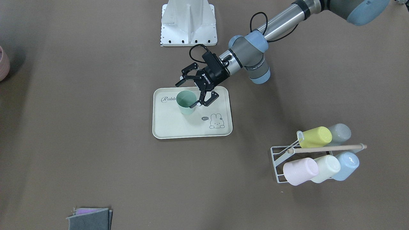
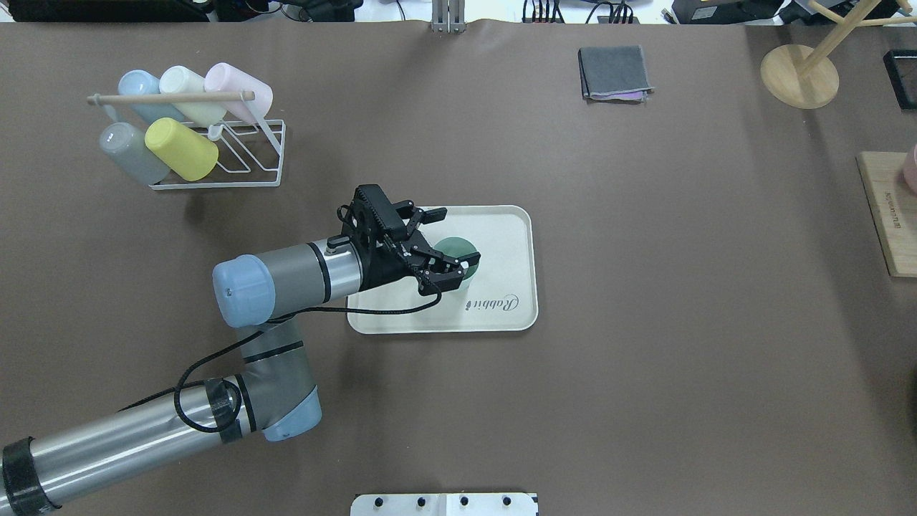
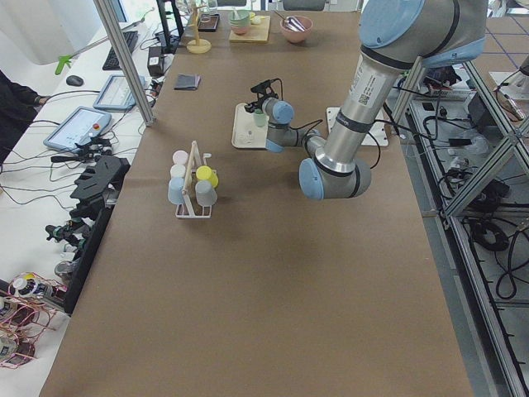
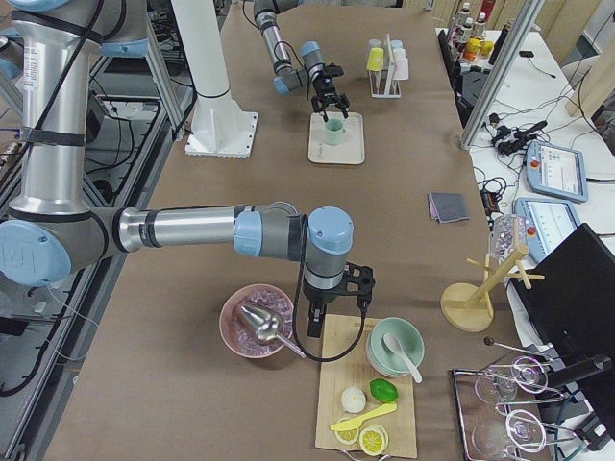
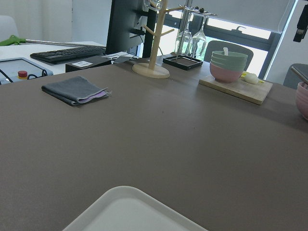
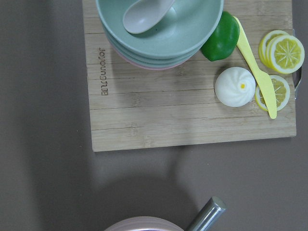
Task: Pick up and place green cup on tray
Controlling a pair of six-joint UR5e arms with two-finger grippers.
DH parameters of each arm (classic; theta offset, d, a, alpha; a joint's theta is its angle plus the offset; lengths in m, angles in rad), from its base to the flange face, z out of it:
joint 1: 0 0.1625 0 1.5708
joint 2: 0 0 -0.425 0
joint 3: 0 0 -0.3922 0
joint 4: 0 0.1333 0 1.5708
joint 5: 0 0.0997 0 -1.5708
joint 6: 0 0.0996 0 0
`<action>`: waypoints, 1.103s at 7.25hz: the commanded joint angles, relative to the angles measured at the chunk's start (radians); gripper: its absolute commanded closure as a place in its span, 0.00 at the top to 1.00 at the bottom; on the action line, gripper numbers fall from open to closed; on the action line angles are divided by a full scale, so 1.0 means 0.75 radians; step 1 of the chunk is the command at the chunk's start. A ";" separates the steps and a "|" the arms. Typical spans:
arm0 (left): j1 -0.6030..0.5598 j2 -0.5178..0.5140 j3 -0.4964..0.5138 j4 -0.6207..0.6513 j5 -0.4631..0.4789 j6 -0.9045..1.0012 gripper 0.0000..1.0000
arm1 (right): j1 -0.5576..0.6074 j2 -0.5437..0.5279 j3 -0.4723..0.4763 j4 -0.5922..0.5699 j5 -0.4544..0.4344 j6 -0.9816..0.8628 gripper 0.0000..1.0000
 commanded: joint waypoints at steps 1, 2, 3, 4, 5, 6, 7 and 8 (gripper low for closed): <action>-0.108 -0.014 -0.002 0.045 0.011 0.004 0.99 | 0.000 0.002 -0.002 0.000 0.000 0.001 1.00; -0.220 -0.022 -0.016 0.112 0.008 0.004 0.99 | 0.000 0.008 -0.002 -0.002 0.000 0.001 1.00; -0.246 -0.066 -0.064 0.216 0.012 0.002 0.99 | 0.000 0.010 -0.002 0.000 0.000 0.001 1.00; -0.272 -0.093 -0.243 0.568 0.014 -0.015 0.99 | -0.002 0.010 -0.002 -0.002 0.000 0.003 1.00; -0.317 -0.085 -0.431 0.883 0.072 -0.023 0.99 | -0.002 0.010 -0.002 0.000 0.000 0.003 1.00; -0.378 -0.087 -0.494 1.117 0.089 -0.023 0.99 | -0.002 0.010 -0.002 0.000 0.000 0.001 1.00; -0.490 -0.077 -0.502 1.227 0.069 -0.023 0.99 | -0.002 0.010 -0.002 0.000 0.000 -0.001 1.00; -0.589 -0.012 -0.494 1.321 0.006 -0.021 0.99 | -0.002 0.010 -0.002 0.033 0.000 -0.001 1.00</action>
